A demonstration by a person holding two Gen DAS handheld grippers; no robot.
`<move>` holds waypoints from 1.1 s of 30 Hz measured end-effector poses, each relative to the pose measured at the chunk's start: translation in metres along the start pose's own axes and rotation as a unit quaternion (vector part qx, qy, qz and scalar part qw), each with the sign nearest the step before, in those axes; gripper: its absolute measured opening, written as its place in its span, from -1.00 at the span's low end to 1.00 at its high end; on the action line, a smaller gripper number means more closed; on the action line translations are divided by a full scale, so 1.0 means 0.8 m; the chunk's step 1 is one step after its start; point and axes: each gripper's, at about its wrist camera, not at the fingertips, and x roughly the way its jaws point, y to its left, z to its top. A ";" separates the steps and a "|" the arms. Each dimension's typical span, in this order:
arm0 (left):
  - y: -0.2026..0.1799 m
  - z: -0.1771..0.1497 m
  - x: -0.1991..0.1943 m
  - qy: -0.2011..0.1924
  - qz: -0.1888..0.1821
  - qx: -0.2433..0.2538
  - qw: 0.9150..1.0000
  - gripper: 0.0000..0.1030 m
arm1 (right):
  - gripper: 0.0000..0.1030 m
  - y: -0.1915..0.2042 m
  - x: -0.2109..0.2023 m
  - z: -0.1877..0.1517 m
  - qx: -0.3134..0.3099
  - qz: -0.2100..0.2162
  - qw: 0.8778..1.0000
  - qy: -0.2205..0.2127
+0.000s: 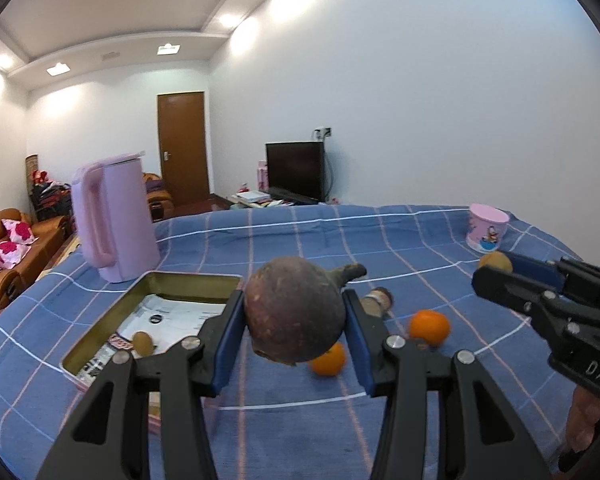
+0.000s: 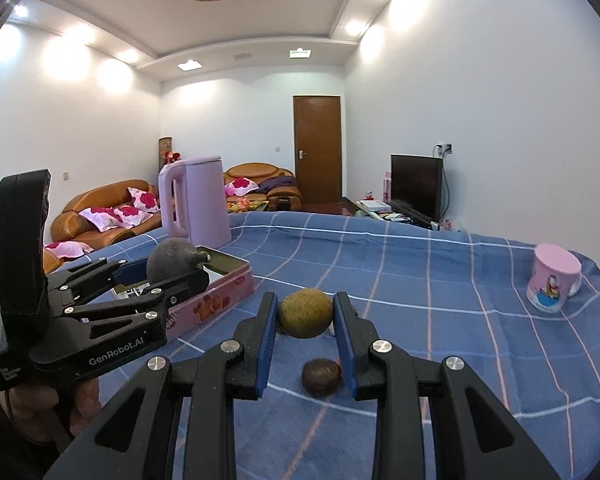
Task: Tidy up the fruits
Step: 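Lift the purple fruit in the left tool while the right tool carries its citrus to the tin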
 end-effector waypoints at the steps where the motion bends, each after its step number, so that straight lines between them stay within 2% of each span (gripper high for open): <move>1: 0.005 0.000 0.001 0.003 0.005 -0.002 1.000 -0.03 | -0.42 0.004 0.004 0.004 -0.003 0.004 1.000 0.001; 16: 0.086 0.003 0.014 0.028 0.070 -0.041 0.996 -0.03 | -0.42 0.057 0.079 0.053 -0.032 0.058 0.997 0.027; 28: 0.157 -0.009 0.033 0.058 0.132 -0.067 0.987 -0.04 | -0.42 0.097 0.147 0.059 -0.045 0.087 0.993 0.063; 33: 0.173 -0.017 0.041 0.074 0.143 -0.075 0.984 -0.04 | -0.42 0.112 0.169 0.058 -0.049 0.094 0.991 0.075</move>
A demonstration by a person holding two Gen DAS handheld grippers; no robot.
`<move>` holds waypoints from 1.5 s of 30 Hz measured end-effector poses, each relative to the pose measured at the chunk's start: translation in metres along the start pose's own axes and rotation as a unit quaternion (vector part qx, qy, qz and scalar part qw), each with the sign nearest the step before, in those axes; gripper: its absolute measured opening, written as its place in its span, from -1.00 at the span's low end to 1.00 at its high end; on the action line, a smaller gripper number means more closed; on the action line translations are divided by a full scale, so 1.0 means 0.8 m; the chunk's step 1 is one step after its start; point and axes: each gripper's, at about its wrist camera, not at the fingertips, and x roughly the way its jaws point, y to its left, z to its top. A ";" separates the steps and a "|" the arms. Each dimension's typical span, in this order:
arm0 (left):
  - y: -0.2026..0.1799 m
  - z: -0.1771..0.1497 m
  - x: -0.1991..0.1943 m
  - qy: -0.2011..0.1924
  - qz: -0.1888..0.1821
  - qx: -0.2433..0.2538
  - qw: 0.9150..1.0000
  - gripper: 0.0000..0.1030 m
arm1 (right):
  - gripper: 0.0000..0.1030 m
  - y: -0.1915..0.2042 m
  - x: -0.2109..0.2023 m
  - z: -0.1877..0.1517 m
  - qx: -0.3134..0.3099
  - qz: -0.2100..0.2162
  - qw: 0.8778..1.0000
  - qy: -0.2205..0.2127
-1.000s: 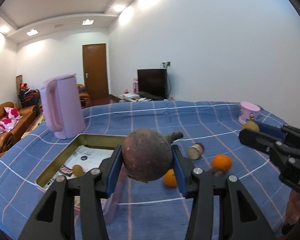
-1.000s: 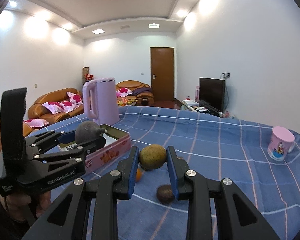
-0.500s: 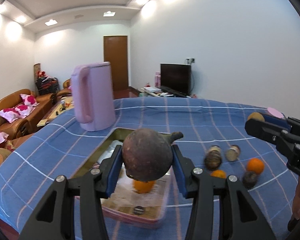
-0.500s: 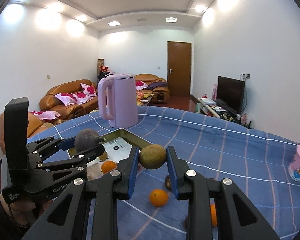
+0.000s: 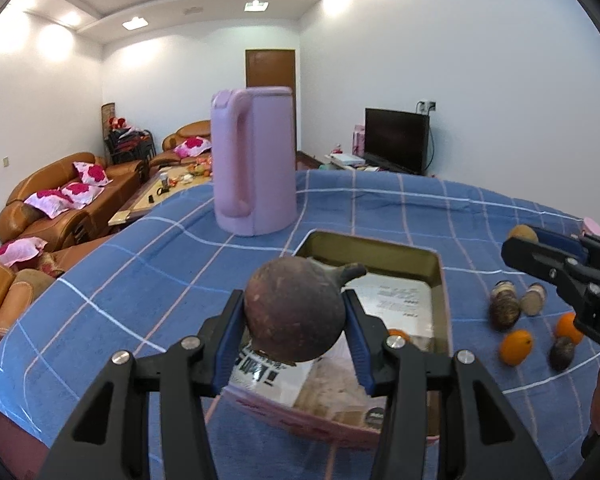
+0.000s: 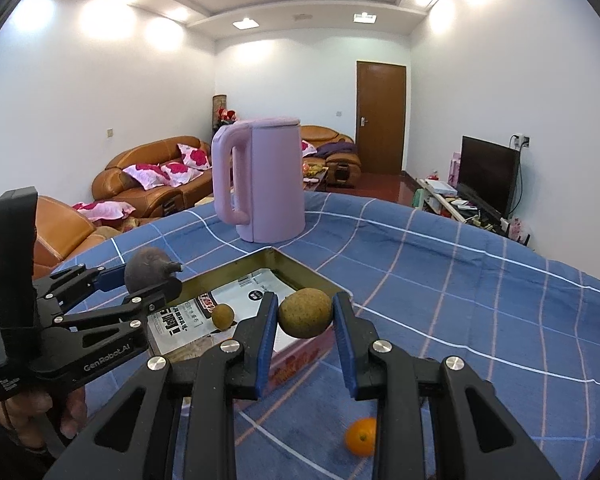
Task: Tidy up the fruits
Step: 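Lift the purple fruit in the left tool while the right tool carries its citrus to the tin, then open the left tool into the tin while the right tool releases its citrus there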
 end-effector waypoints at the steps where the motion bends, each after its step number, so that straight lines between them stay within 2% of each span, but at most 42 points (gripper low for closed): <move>1: 0.002 -0.001 0.003 0.004 0.001 -0.001 1.000 -0.04 | -0.42 0.002 0.005 0.000 -0.001 0.003 1.000 0.003; 21: 0.014 -0.018 0.025 0.040 -0.004 0.004 0.999 -0.03 | -0.42 0.031 0.094 -0.013 -0.016 0.013 0.998 0.063; 33: 0.010 -0.022 0.040 0.069 -0.011 0.016 0.997 -0.03 | -0.42 0.035 0.117 -0.022 -0.022 0.007 0.995 0.094; 36: 0.010 -0.022 0.041 0.067 -0.007 0.018 0.998 0.00 | -0.42 0.034 0.118 -0.023 -0.021 0.008 0.995 0.097; 38: 0.010 -0.022 0.040 0.061 -0.008 0.018 0.998 0.10 | -0.41 0.036 0.119 -0.023 -0.023 0.012 0.995 0.100; 39: 0.009 -0.022 0.039 0.060 -0.008 0.020 0.998 0.16 | -0.38 0.038 0.119 -0.023 -0.025 0.013 0.995 0.099; 40: 0.008 -0.022 0.039 0.058 -0.007 0.022 0.998 0.15 | -0.24 0.040 0.118 -0.023 -0.028 0.012 0.995 0.097; 41: 0.008 -0.023 0.038 0.055 -0.006 0.022 0.998 0.16 | -0.19 0.041 0.118 -0.023 -0.028 0.011 0.995 0.097; 45: 0.010 -0.022 0.035 0.052 -0.009 0.019 0.998 0.19 | -0.17 0.039 0.116 -0.024 -0.023 0.014 0.995 0.095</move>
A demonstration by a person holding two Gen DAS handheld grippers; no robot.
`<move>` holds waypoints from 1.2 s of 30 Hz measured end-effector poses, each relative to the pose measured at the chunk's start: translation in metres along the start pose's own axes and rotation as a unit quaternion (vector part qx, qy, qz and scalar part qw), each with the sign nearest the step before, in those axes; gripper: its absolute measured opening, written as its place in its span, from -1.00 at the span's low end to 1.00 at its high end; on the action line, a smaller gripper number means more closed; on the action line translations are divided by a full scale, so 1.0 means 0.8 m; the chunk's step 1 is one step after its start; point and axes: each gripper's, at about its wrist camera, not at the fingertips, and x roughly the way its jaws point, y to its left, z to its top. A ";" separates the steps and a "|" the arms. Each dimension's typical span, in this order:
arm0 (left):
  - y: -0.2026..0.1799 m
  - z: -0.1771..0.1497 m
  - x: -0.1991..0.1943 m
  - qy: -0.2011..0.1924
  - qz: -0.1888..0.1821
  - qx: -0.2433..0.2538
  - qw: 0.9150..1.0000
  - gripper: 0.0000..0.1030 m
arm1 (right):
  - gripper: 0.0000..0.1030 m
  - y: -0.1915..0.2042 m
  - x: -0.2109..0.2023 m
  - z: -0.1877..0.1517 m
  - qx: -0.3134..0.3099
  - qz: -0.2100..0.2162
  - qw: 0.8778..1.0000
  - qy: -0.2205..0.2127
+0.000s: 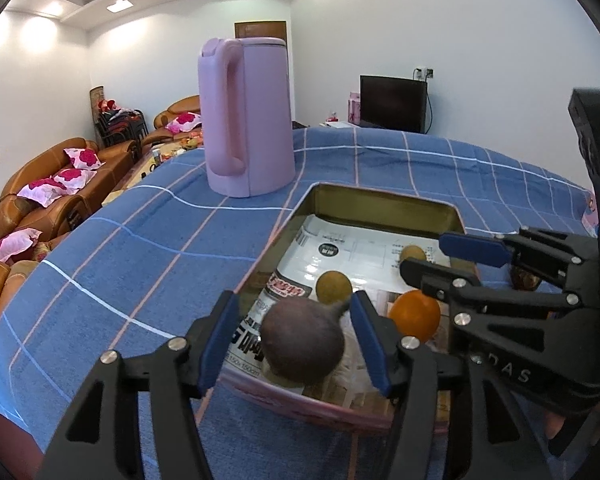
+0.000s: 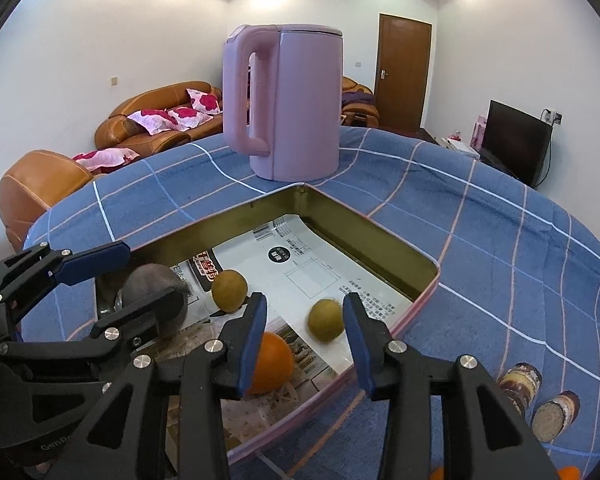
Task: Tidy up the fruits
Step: 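Open the left tool into the tin while the right tool releases its citrus there, then move both open tools away from the tin back to the loose fruit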
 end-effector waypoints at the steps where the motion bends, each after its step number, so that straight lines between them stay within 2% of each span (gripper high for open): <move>1: 0.001 0.000 -0.001 -0.001 -0.001 0.000 1.000 0.19 | -0.17 0.000 -0.001 0.000 0.001 0.000 1.000 -0.001; 20: 0.000 0.005 -0.023 -0.015 -0.011 -0.012 1.000 0.52 | -0.16 -0.007 -0.030 -0.005 0.021 -0.007 0.999 -0.029; 27: -0.020 0.009 -0.040 -0.026 -0.023 -0.001 0.999 0.69 | 0.00 -0.026 -0.070 -0.018 0.042 -0.023 0.998 -0.051; 36: -0.073 0.006 -0.054 -0.028 -0.046 0.031 0.998 0.69 | 0.01 -0.080 -0.138 -0.061 0.083 -0.064 0.992 -0.068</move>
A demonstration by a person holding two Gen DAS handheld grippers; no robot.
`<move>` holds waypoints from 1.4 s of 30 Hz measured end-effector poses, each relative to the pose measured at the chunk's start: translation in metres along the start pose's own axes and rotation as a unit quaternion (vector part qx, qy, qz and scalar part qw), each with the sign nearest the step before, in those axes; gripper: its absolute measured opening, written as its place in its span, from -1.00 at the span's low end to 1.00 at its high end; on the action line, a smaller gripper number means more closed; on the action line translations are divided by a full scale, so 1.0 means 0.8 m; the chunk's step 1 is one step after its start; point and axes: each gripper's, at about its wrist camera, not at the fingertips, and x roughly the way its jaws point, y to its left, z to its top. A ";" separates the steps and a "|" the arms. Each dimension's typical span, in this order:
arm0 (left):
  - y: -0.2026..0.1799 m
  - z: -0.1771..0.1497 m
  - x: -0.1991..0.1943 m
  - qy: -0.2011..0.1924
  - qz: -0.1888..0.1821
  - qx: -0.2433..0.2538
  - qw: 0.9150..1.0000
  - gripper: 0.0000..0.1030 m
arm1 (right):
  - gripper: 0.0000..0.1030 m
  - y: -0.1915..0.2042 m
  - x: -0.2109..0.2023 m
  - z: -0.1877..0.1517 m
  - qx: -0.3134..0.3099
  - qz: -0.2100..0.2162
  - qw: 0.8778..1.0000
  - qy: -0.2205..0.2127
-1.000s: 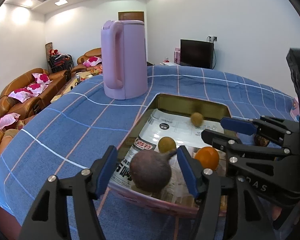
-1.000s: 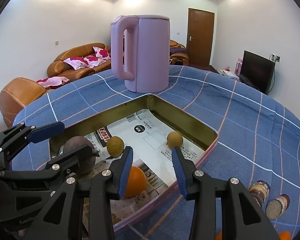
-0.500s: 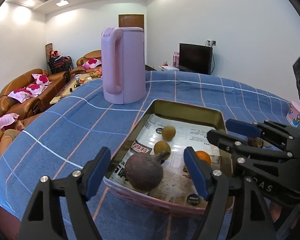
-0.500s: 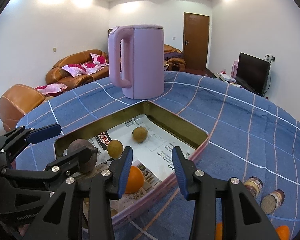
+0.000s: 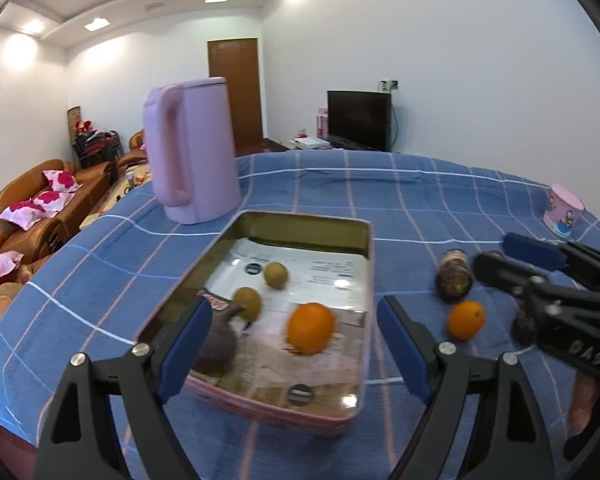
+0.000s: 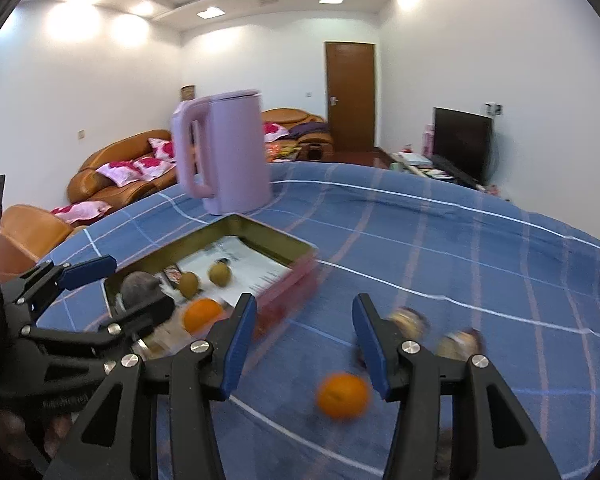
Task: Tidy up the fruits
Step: 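Move both open tools away from the tin back to the loose fruit, then close the right tool on the large orange while the left tool closes on the dark brown round fruit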
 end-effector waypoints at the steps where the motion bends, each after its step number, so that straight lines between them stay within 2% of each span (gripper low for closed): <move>1: -0.005 0.000 0.000 0.001 -0.003 0.003 1.000 0.69 | 0.02 -0.013 -0.010 -0.006 0.008 -0.010 1.000 -0.001; 7: -0.043 -0.005 -0.002 0.012 -0.033 0.016 0.999 0.69 | 0.10 -0.092 -0.051 -0.040 0.062 -0.083 0.995 0.008; 10: -0.066 -0.007 -0.001 0.015 -0.040 0.029 0.999 0.70 | 0.10 -0.121 -0.053 -0.051 0.094 -0.103 0.990 0.024; 22: -0.104 -0.011 0.007 0.027 -0.043 0.058 0.997 0.70 | 0.10 -0.131 -0.015 -0.057 0.104 -0.104 0.986 0.081; 28: -0.113 -0.012 0.008 0.028 -0.048 0.065 0.996 0.70 | 0.10 -0.143 0.005 -0.060 0.131 -0.078 0.981 0.118; 29: -0.114 -0.011 0.006 0.027 -0.051 0.066 0.996 0.70 | 0.10 -0.144 0.006 -0.060 0.133 -0.076 0.981 0.119; 30: -0.116 -0.011 0.005 0.026 -0.053 0.067 0.996 0.70 | -0.06 -0.145 0.006 -0.061 0.134 -0.072 0.981 0.119; 34: -0.129 -0.008 0.000 0.022 -0.064 0.075 0.995 0.70 | -0.08 -0.147 -0.005 -0.064 0.138 -0.065 0.982 0.111; 42: -0.184 -0.011 -0.004 0.024 -0.094 0.111 0.989 0.70 | -0.08 -0.169 -0.055 -0.081 0.164 -0.091 0.979 0.075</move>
